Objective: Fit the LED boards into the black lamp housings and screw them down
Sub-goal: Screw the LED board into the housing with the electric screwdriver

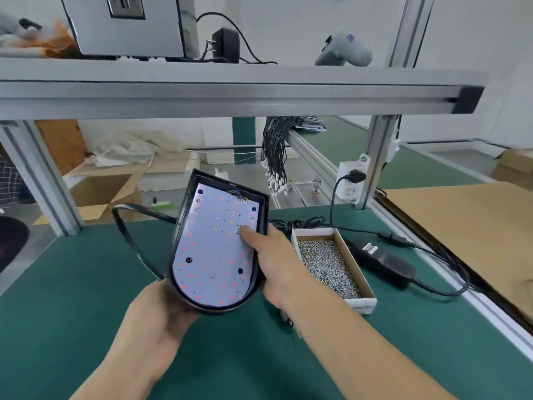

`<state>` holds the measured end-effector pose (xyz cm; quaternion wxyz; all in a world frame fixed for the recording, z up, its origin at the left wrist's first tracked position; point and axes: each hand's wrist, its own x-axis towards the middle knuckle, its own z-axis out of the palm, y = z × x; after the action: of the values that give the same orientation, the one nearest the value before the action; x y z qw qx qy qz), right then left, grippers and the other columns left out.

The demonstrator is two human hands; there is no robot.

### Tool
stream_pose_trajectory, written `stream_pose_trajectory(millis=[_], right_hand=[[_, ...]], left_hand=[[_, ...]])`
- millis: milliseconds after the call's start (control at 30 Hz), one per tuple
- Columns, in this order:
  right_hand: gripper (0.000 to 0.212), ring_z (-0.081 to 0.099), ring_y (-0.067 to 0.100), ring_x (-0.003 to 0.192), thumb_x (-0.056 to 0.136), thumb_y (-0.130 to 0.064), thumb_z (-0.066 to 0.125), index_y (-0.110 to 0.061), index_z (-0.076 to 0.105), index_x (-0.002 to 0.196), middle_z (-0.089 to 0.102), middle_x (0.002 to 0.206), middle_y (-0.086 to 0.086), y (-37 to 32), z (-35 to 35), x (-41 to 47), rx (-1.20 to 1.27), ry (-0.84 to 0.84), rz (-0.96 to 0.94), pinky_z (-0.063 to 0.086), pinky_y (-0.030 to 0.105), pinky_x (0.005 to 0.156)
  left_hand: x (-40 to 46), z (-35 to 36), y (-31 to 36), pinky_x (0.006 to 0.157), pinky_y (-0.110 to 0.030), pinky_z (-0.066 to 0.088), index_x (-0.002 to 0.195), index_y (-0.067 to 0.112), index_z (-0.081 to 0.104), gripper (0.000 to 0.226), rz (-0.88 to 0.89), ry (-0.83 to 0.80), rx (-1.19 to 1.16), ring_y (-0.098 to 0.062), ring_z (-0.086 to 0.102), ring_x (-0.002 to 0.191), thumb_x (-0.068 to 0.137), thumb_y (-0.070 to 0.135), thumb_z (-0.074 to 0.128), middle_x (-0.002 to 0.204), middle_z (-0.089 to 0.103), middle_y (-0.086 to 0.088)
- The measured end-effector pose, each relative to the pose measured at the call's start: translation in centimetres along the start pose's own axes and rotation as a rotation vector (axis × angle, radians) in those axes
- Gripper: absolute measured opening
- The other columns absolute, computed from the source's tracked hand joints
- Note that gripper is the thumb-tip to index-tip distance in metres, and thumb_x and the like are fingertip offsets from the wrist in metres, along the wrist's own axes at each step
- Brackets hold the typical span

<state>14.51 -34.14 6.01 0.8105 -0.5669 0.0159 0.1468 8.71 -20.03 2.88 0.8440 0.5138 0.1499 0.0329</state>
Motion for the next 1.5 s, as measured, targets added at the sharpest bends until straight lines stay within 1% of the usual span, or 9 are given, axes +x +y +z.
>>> stream_pose_trajectory(millis=[200,333,467,733,900,1000,1200,1300,1500], right_hand=[[0.011,0.068,0.019,0.082,0.097,-0.013,0.055,-0.01,0.061,0.106,0.072,0.101,0.005,-3.8,-3.5,-0.9,-0.235,0.134,-0.162,0.055,0.035,0.079],[0.014,0.07,0.025,0.094,0.097,-0.012,0.055,-0.012,0.065,0.107,0.073,0.103,0.005,-5.8,-7.4,-2.1,-0.342,0.265,-0.278,0.056,0.042,0.085],[0.012,0.067,0.03,0.098,0.096,-0.011,0.054,-0.017,0.064,0.101,0.071,0.107,0.007,-7.8,-13.0,-4.1,-0.326,0.457,-0.312,0.053,0.046,0.09],[0.009,0.063,0.023,0.079,0.098,-0.01,0.052,-0.009,0.059,0.104,0.064,0.098,0.007,-11.6,-24.3,-9.5,-0.414,0.836,-0.323,0.053,0.034,0.07],[0.016,0.056,0.027,0.068,0.097,-0.012,0.054,-0.001,0.059,0.108,0.058,0.096,0.017,-13.7,-30.9,-12.7,-0.397,1.087,-0.254,0.048,0.034,0.059],[0.024,0.06,0.041,0.092,0.098,-0.01,0.051,0.003,0.058,0.117,0.062,0.102,0.022,-14.0,-34.0,-14.1,-0.333,1.238,-0.268,0.052,0.048,0.087],[0.02,0.03,0.022,0.064,0.096,-0.008,0.048,0.01,0.056,0.09,0.049,0.078,0.034,-11.4,-39.2,-15.4,-0.38,1.391,-0.148,0.031,0.025,0.057],[0.019,0.021,0.018,0.052,0.096,-0.014,0.049,-0.007,0.047,0.079,0.029,0.06,0.006,-10.6,-40.3,-15.1,-0.404,1.449,-0.099,0.02,0.025,0.046],[0.02,0.043,0.028,0.086,0.091,0.004,0.047,0.0,0.052,0.109,0.048,0.091,0.011,-10.5,-42.1,-14.6,-0.686,1.485,-0.012,0.039,0.017,0.057]], left_hand=[[-0.3,1.8,0.9,0.102,-0.053,0.04,0.12,0.003,0.056,0.065,-0.076,-0.195,-0.12,-0.034,0.052,0.104,0.083,0.057,0.051,0.117,0.056,-0.021],[-0.8,6.7,-0.2,0.077,-0.04,0.053,0.111,0.008,0.05,0.052,0.074,-0.297,0.139,-0.026,0.065,0.087,0.069,0.023,0.077,0.101,0.07,-0.013],[-0.1,13.3,-1.9,0.063,-0.028,0.057,0.104,0.011,0.058,0.018,0.119,-0.391,0.298,-0.012,0.07,0.076,0.089,0.002,0.061,0.09,0.076,0.001],[0.7,27.0,-8.5,0.087,-0.042,0.056,0.122,-0.012,0.049,0.042,-0.13,-0.553,0.442,-0.032,0.068,0.09,0.09,0.009,0.066,0.116,0.066,-0.022],[-0.8,31.9,-12.8,0.084,-0.032,0.046,0.114,0.008,0.053,0.025,-0.249,-0.765,0.548,-0.021,0.054,0.098,0.092,0.015,0.063,0.12,0.059,-0.01],[-2.1,33.1,-15.3,0.084,-0.02,0.042,0.124,0.019,0.05,0.035,-0.078,-0.936,0.67,-0.017,0.048,0.113,0.093,0.005,0.056,0.12,0.055,0.001],[-3.8,34.6,-19.8,0.119,-0.047,0.008,0.154,0.03,-0.001,0.078,0.79,-1.044,1.397,-0.02,0.001,0.148,0.094,0.004,0.042,0.162,-0.012,0.003],[-4.4,35.3,-21.6,0.118,-0.05,0.0,0.154,0.029,0.0,0.078,1.008,-1.068,1.518,-0.024,-0.007,0.148,0.093,0.004,0.043,0.162,-0.013,0.001],[-4.4,36.5,-23.2,0.117,-0.052,-0.004,0.153,0.021,0.009,0.06,1.123,-1.108,1.699,-0.027,-0.01,0.148,0.1,0.015,0.036,0.162,0.002,0.001]])
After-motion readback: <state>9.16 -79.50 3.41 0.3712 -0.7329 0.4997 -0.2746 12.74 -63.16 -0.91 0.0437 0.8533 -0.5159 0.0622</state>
